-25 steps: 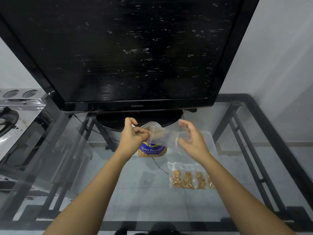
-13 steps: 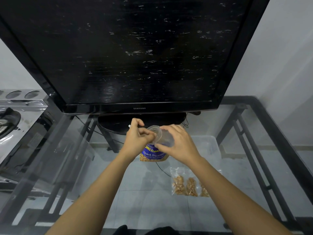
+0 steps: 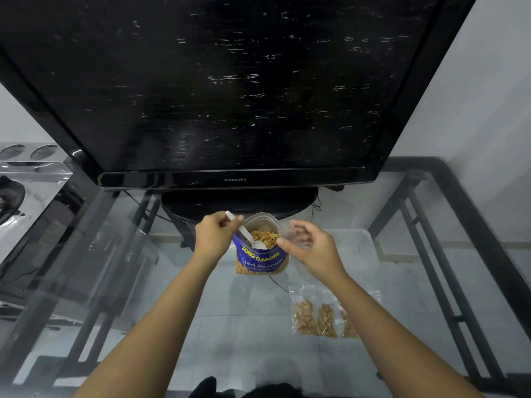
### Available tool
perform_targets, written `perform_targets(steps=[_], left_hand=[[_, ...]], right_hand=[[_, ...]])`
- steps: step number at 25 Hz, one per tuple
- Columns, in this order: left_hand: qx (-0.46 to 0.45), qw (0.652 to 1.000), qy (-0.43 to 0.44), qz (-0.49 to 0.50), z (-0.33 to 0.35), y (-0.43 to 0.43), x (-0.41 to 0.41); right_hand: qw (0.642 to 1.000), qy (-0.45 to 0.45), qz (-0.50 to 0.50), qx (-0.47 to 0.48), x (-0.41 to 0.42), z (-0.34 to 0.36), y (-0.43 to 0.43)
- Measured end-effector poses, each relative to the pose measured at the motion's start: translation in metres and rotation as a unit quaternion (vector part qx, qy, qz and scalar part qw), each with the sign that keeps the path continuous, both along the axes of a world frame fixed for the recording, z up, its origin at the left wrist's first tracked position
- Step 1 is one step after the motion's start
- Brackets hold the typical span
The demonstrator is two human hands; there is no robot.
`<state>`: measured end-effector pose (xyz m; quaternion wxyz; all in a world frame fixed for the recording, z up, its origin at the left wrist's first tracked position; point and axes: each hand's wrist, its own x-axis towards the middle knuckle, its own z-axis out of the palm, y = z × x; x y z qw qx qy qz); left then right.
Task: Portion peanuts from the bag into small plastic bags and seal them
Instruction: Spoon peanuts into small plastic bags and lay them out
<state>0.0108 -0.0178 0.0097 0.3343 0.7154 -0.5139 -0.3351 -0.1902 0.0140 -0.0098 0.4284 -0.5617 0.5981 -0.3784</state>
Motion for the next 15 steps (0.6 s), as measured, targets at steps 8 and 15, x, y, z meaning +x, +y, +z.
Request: perform_targets(steps=[8,15], left_hand=[[-0.115,0.936,-0.228,-0.241,0.015,-0.001,0.004],[-0.007,0.995,-0.096,-0.010,0.006,-0.016,0.002]], right_hand=[[0.999,-0.025,0.012,0.023,-0.002,-0.010,-0.001],[0.999,-0.032,0.019,0.032,-0.005,-0.012,-0.002]])
